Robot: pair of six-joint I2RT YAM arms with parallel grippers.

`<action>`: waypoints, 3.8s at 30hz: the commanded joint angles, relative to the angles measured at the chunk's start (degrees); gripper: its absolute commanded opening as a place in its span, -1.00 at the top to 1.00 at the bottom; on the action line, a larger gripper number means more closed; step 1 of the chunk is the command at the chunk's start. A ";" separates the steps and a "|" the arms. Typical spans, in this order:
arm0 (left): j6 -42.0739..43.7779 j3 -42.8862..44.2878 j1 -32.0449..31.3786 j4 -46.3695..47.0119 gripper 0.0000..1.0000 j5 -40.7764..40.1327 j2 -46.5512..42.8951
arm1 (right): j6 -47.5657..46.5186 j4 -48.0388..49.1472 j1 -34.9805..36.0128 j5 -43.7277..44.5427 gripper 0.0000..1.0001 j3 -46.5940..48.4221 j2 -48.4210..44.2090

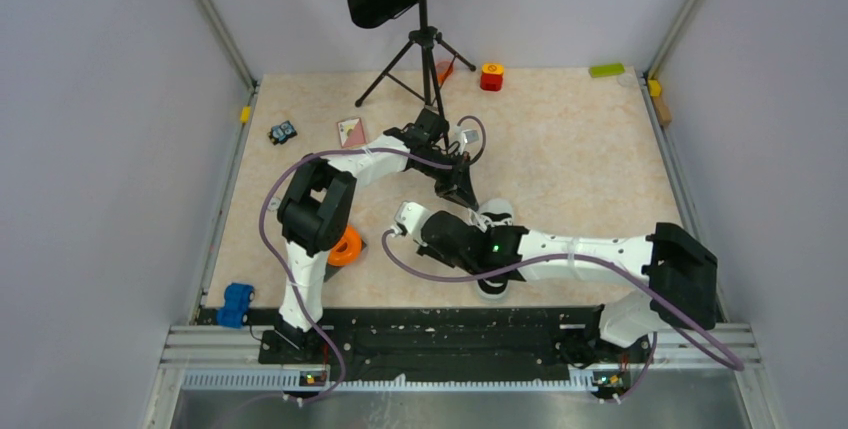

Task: Tie the shoes
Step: Tie the shoelace on the shoe.

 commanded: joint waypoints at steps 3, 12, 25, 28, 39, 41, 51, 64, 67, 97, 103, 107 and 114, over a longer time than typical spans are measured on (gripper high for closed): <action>0.24 0.20 0.26 1.33 1.00 1.18 -0.01 | -0.51 3.33 1.70 -1.54 1.00 4.13 1.64; 0.24 0.11 0.24 1.42 1.00 1.28 -0.10 | -0.44 4.10 2.66 -1.86 1.00 5.06 2.58; 0.20 -0.03 0.27 1.42 1.00 1.20 -0.19 | -0.62 5.33 3.59 -2.69 1.00 6.06 3.51; 0.16 -0.07 0.24 1.42 1.00 1.23 -0.18 | -0.47 5.78 3.72 -2.78 1.00 6.05 3.69; 0.22 -0.75 0.28 1.51 1.00 1.14 -0.67 | 3.38 4.67 3.74 3.37 0.17 4.91 0.14; 0.24 -0.82 0.28 1.47 1.00 1.01 -0.91 | 4.53 4.56 3.72 4.45 0.16 4.14 -2.23; 0.57 -2.73 0.18 0.89 1.00 0.70 -4.28 | 34.43 -1.62 -13.15 1.52 0.03 -9.52 -27.70; 1.25 -5.62 -1.18 0.19 1.00 0.18 -7.33 | 57.79 3.91 -45.17 -33.65 0.19 -31.12 -38.33; 1.29 -5.58 -1.23 0.19 1.00 0.11 -7.16 | 57.76 5.73 -45.14 -34.14 0.19 -31.05 -36.45; 1.12 -5.82 -1.73 0.45 1.00 0.31 -7.36 | 54.61 6.15 -45.15 -29.12 0.11 -29.03 -33.21; 1.20 -5.78 -1.81 0.37 1.00 0.29 -7.59 | 53.99 8.79 -45.15 -30.54 0.12 -28.95 -29.87; 1.22 -5.94 -1.82 0.37 1.00 0.30 -7.57 | 52.85 7.74 -45.16 -32.29 0.13 -29.13 -30.01; 0.95 -5.42 -1.94 0.63 1.00 0.44 -7.30 | 51.59 7.45 -45.17 -35.79 0.23 -30.57 -31.43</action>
